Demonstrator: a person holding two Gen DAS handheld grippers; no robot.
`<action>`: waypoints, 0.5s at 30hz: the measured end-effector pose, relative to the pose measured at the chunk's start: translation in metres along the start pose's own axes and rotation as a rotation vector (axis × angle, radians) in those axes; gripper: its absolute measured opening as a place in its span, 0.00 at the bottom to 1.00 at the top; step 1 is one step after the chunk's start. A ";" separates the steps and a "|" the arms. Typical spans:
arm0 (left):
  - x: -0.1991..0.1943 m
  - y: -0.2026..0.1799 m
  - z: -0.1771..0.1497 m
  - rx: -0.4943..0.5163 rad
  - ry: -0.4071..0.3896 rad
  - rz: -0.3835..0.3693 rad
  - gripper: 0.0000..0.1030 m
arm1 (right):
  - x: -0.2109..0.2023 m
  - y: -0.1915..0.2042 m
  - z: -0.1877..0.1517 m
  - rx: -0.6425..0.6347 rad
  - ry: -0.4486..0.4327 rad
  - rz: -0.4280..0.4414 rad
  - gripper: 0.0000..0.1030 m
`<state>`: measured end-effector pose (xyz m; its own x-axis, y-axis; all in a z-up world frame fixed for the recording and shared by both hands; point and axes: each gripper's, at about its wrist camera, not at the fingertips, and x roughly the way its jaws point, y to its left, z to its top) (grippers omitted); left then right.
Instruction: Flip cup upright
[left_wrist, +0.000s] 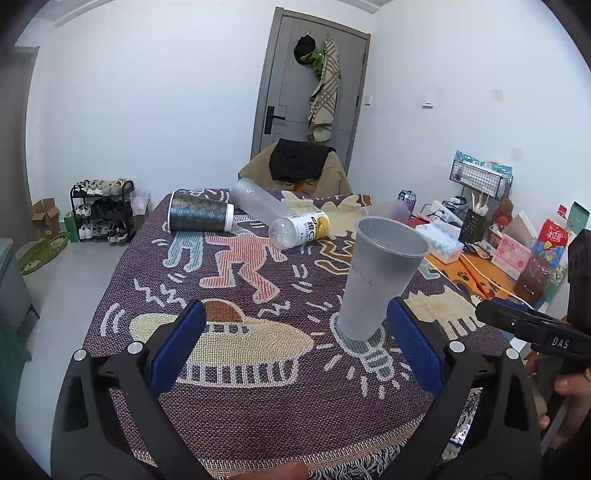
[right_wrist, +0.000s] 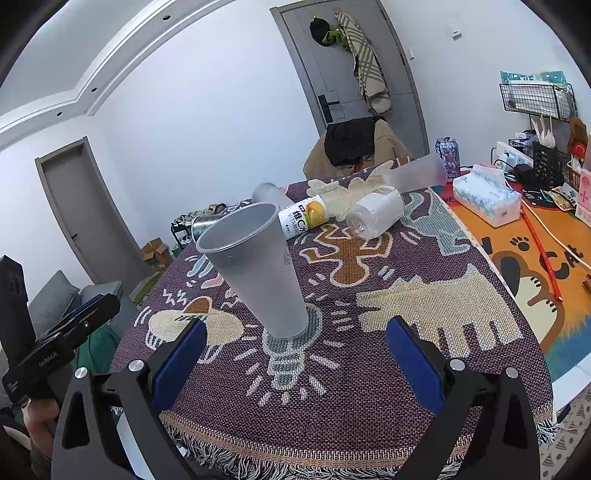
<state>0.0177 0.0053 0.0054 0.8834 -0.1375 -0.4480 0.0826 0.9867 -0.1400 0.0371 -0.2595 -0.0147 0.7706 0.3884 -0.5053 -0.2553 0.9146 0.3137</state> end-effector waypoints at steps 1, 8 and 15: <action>0.000 0.000 0.000 0.000 0.000 0.001 0.94 | 0.000 0.000 0.000 0.000 0.000 0.000 0.93; 0.001 0.000 0.000 -0.003 0.000 0.002 0.94 | -0.001 -0.001 -0.001 0.002 0.000 -0.001 0.93; 0.002 0.003 0.001 -0.007 0.000 0.009 0.94 | -0.001 -0.001 -0.001 0.002 -0.002 -0.001 0.93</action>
<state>0.0196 0.0086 0.0047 0.8843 -0.1283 -0.4490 0.0710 0.9873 -0.1422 0.0360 -0.2610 -0.0154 0.7719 0.3873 -0.5041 -0.2532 0.9147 0.3150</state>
